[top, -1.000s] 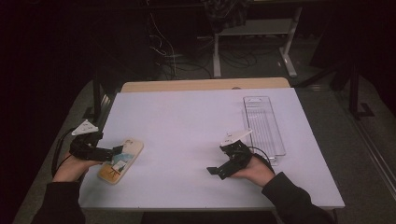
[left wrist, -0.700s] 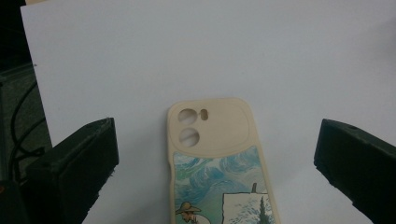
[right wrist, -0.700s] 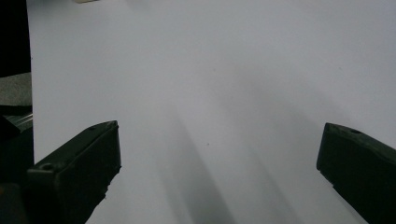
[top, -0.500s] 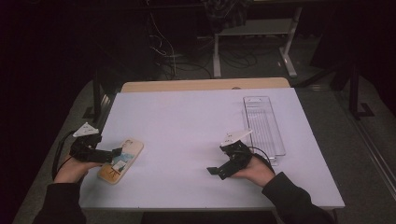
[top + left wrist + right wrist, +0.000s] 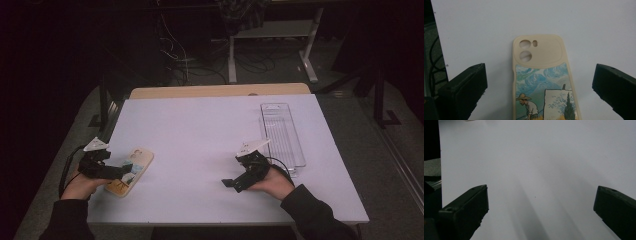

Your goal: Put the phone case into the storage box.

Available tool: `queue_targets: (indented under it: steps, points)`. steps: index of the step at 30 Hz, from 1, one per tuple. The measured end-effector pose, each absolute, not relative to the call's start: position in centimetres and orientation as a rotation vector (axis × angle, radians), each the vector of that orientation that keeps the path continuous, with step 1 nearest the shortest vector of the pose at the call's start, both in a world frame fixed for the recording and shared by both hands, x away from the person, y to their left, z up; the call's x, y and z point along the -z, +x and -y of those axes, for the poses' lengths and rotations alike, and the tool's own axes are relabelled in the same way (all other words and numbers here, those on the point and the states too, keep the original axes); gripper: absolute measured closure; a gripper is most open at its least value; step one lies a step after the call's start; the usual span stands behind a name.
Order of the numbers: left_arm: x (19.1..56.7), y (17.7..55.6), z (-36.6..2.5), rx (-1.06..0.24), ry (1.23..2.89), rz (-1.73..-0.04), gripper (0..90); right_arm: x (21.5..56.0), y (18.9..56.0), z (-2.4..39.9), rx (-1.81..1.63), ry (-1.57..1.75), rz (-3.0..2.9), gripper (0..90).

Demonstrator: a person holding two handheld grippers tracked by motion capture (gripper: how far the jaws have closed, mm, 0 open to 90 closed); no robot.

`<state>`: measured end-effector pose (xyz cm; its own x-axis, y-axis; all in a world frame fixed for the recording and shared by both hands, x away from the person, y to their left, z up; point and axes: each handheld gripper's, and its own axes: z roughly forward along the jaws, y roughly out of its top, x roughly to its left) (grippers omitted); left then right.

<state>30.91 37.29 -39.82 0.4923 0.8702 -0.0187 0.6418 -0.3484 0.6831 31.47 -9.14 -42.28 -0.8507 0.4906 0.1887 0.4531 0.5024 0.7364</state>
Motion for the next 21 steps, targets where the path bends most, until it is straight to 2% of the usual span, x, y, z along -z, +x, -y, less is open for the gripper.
queue_targets:
  steps: [21]
  points:
    - [41.0,30.8,-36.6,-0.418,2.165,-1.273,0.0,42.3,31.5,9.1,-1.292,0.843,-2.685,0.0]
